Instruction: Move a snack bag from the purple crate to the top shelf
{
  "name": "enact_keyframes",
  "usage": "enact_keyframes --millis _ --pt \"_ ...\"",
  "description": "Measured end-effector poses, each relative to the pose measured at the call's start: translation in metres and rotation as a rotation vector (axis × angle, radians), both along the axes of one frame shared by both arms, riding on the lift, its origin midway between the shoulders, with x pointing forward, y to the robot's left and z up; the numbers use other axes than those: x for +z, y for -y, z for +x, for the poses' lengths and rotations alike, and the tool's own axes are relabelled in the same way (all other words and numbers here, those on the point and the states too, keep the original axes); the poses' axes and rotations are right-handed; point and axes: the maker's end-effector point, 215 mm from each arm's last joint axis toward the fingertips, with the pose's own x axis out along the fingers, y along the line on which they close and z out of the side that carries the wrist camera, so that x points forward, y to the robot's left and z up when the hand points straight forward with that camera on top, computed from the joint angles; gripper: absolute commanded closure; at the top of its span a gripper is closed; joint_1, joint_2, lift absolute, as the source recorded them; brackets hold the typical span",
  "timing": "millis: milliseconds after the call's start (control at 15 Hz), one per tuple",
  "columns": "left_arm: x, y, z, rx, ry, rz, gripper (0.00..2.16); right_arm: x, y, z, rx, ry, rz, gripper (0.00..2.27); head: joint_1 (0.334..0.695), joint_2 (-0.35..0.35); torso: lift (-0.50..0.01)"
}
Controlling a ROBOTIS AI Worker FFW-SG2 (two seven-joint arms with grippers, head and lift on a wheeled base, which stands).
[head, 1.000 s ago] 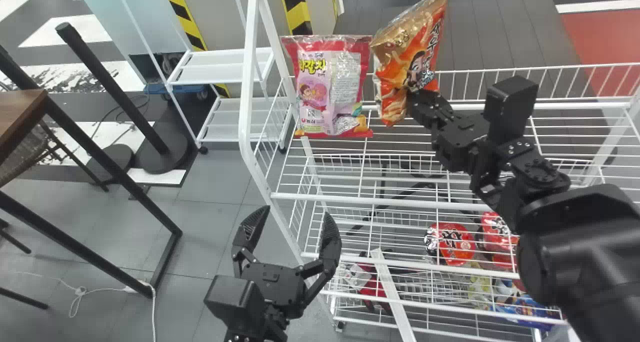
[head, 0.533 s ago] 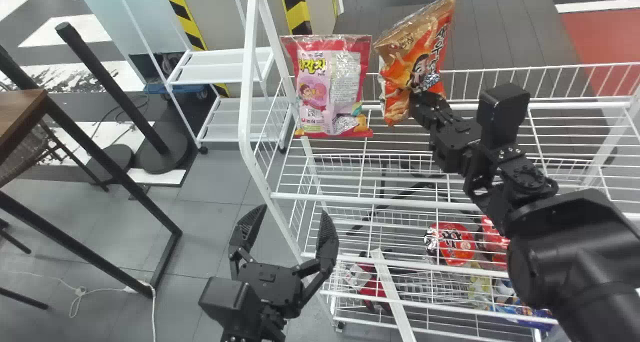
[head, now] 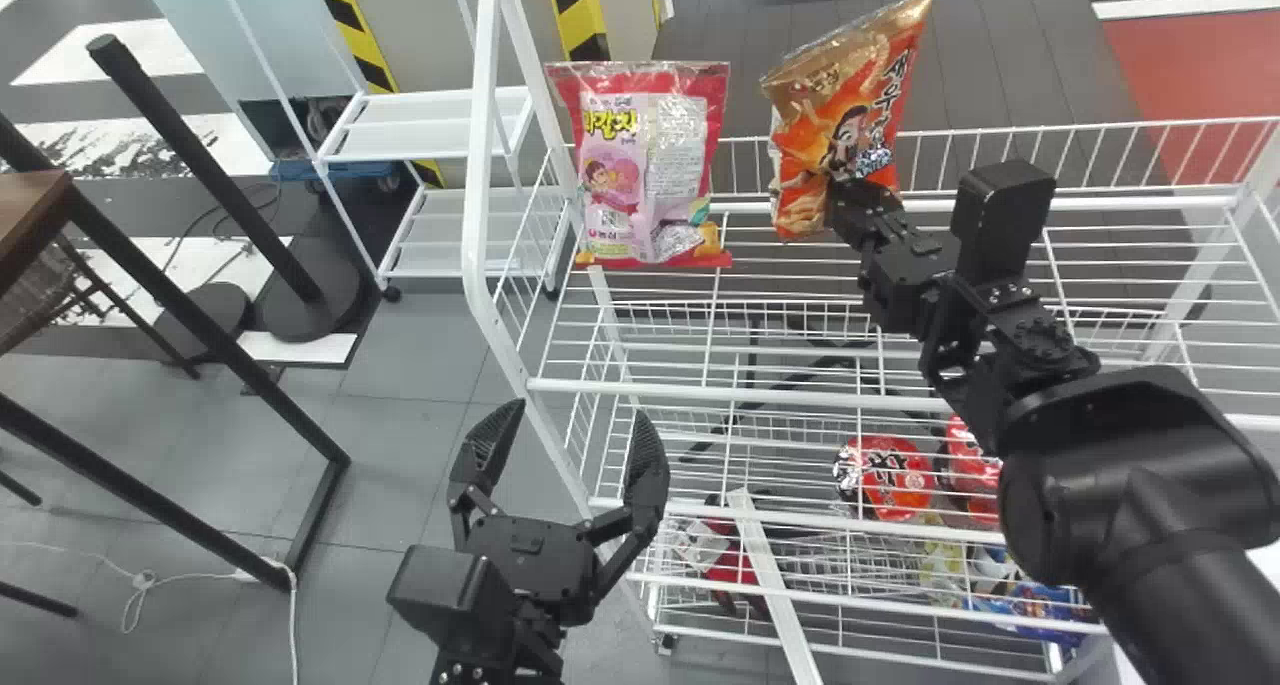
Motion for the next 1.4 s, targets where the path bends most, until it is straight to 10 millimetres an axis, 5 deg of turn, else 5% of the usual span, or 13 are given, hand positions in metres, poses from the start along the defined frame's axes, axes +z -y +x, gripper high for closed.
enact_keyframes --millis 1067,1400 --pt "-0.004 -0.001 0.004 0.005 -0.003 0.0 0.04 -0.02 -0.032 -0.006 0.062 -0.091 0.05 1.59 0.695 0.236 0.0" --pt "-0.005 0.0 0.003 0.004 -0.004 -0.001 0.04 -0.02 -0.028 0.0 0.043 -0.079 0.045 1.59 0.695 0.231 0.0"
